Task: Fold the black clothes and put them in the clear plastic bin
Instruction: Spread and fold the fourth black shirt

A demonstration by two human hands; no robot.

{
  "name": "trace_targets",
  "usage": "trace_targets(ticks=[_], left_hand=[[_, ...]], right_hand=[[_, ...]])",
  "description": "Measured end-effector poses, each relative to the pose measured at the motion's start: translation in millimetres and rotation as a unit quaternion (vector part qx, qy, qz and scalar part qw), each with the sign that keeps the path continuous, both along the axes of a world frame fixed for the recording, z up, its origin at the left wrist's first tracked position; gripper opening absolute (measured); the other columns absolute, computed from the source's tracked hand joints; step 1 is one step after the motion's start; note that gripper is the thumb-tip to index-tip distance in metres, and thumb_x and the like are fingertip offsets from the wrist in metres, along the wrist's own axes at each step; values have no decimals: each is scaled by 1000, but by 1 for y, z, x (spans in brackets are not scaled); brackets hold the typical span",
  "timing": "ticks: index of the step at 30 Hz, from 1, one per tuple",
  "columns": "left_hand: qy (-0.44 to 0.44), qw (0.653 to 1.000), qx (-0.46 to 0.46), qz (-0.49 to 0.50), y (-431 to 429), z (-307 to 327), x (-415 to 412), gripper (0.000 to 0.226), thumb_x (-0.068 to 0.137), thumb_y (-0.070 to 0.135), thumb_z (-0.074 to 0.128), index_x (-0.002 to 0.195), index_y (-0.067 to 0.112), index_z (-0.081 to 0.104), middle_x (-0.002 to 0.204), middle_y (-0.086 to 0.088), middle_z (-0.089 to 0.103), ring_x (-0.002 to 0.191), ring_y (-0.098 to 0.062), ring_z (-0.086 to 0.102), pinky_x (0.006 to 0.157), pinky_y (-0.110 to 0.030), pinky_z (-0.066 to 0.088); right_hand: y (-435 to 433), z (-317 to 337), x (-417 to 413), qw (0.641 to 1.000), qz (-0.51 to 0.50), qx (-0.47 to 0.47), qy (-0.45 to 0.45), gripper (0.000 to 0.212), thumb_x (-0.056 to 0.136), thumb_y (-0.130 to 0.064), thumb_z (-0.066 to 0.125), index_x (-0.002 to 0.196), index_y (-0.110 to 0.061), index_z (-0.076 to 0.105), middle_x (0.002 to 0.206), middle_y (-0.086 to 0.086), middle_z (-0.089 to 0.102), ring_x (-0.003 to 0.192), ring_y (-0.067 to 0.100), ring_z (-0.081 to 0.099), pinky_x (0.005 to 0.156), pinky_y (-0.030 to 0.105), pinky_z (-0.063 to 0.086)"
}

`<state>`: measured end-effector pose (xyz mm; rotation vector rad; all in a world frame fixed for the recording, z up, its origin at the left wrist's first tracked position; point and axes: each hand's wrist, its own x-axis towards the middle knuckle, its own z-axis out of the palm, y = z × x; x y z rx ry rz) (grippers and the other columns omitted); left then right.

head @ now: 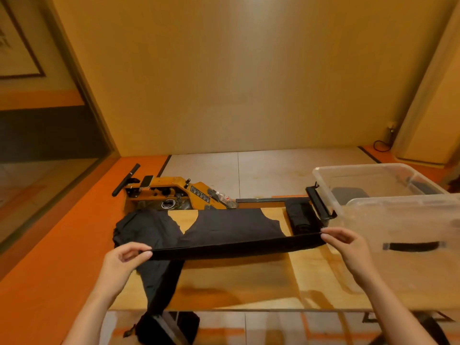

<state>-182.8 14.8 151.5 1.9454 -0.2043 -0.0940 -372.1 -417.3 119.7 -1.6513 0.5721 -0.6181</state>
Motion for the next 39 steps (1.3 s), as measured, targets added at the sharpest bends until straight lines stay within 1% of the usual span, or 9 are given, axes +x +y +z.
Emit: trace_targets(ticks=[19, 22, 24, 28, 31, 34, 35, 38, 39], left_hand=[[84, 996, 4, -11, 41, -59, -110, 5, 80, -1, 72, 82, 4, 72, 81, -1, 75, 88, -15, 67, 72, -14, 49], [108, 994, 4, -15, 42, -63, -109, 7, 80, 0, 73, 83, 6, 74, 92, -4, 73, 97, -15, 63, 87, -31, 44], [113, 993, 8, -19, 41, -62, -106, 7, 80, 0, 73, 82, 7, 74, 92, -4, 73, 97, -16, 64, 89, -34, 42], [106, 994, 10, -20, 35, -59, -95, 6, 82, 2, 72, 84, 7, 74, 82, 1, 75, 91, -17, 68, 80, -27, 47], [96, 995, 13, -33, 29, -56, -80, 5, 83, 4, 71, 87, 6, 73, 82, -2, 75, 88, -19, 69, 77, -25, 47], [86, 995, 30, -41, 18, -53, -55, 6, 84, 4, 70, 86, 8, 74, 83, -4, 75, 87, -17, 68, 77, -23, 48], [82, 995, 35, -42, 13, -53, -42, 7, 84, 4, 70, 85, 9, 74, 83, -3, 74, 87, -17, 68, 79, -26, 48], [78, 995, 51, -44, -7, -54, 4, 9, 84, 4, 70, 85, 12, 75, 82, 2, 74, 87, -16, 67, 80, -29, 49], [77, 995, 53, -43, -14, -55, 21, 9, 84, 4, 70, 85, 12, 75, 82, 3, 74, 87, -14, 68, 80, -28, 49]], right_hand=[[41, -37, -120, 997, 4, 68, 46, 15, 76, -17, 78, 90, -15, 74, 88, 4, 74, 97, 23, 66, 85, 36, 51], [39, -37, -126, 997, 11, 65, 34, 77, 32, -68, 85, 85, -15, 75, 84, 3, 74, 83, 9, 69, 78, 29, 51], [35, -39, -127, 997, 13, 68, 35, 94, 18, -76, 81, 88, -13, 74, 83, 3, 74, 80, 8, 69, 72, 24, 54], [29, -38, -120, 996, 27, 81, 32, 73, 33, -64, 89, 87, -16, 75, 85, 7, 74, 89, 22, 69, 70, 31, 59], [24, -32, -104, 992, 31, 113, 38, 33, 66, -25, 84, 92, -10, 71, 80, 2, 74, 100, 31, 66, 69, 28, 51], [14, -28, -74, 995, 23, 84, 44, 79, 33, -61, 89, 93, -13, 72, 86, 3, 74, 88, 14, 70, 63, 18, 56], [9, -28, -60, 996, 16, 75, 44, 75, 35, -61, 90, 92, -14, 73, 88, 4, 74, 87, 11, 70, 63, 16, 55], [-6, -27, -7, 996, 10, 74, 41, 11, 79, -11, 76, 88, -15, 71, 93, 10, 71, 94, 19, 66, 63, 15, 54], [-12, -31, 12, 997, 3, 53, 48, 13, 83, -4, 70, 89, -15, 71, 93, 7, 71, 95, 19, 66, 65, 18, 54]])
